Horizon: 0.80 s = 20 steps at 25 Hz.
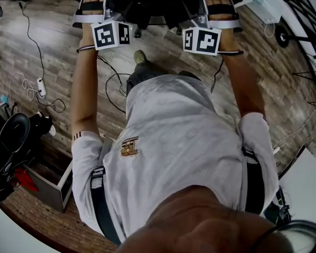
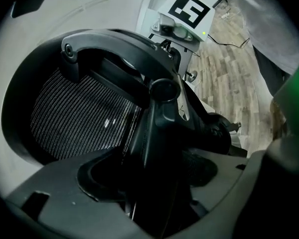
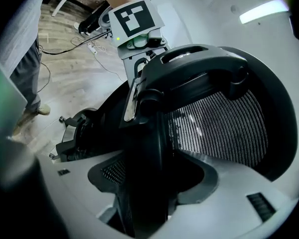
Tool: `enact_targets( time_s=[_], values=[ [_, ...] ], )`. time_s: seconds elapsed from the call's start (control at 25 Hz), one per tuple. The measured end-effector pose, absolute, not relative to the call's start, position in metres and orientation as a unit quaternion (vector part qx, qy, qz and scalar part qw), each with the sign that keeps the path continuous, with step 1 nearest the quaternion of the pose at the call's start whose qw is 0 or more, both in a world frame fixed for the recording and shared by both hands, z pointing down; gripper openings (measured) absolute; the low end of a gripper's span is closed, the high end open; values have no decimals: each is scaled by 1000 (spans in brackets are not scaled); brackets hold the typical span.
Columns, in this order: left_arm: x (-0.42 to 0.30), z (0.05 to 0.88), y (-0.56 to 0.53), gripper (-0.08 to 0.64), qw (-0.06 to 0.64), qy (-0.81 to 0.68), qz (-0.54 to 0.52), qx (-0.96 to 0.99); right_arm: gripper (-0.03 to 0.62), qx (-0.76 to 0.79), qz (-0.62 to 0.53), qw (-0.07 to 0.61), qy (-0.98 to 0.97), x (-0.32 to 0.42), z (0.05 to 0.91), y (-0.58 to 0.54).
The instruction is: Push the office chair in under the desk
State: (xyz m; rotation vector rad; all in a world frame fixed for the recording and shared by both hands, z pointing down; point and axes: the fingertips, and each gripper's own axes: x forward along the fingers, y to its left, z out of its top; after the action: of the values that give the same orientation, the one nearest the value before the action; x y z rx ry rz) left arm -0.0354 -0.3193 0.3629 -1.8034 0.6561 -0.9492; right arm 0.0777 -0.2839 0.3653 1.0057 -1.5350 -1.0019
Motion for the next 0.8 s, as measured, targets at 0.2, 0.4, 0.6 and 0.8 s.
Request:
enact_targets(
  time_s=[0.2,0.4,0.6,0.8],
  values=[
    [-56,368,-399,344,487,238,-376,-751,264,438,-392,517,-623,54,370,-356],
    [-68,371,-450,344,495,213,-366,-758,264,459,-374,528,-609,40,372,-401],
    [-62,375,-496,345,503,194,-355,-764,264,477,-358,536,-597,43,376,-441],
    [-64,376,-547,345,506,186,-355,-764,265,482,-349,541,-595,38,377,-488]
  ],
)
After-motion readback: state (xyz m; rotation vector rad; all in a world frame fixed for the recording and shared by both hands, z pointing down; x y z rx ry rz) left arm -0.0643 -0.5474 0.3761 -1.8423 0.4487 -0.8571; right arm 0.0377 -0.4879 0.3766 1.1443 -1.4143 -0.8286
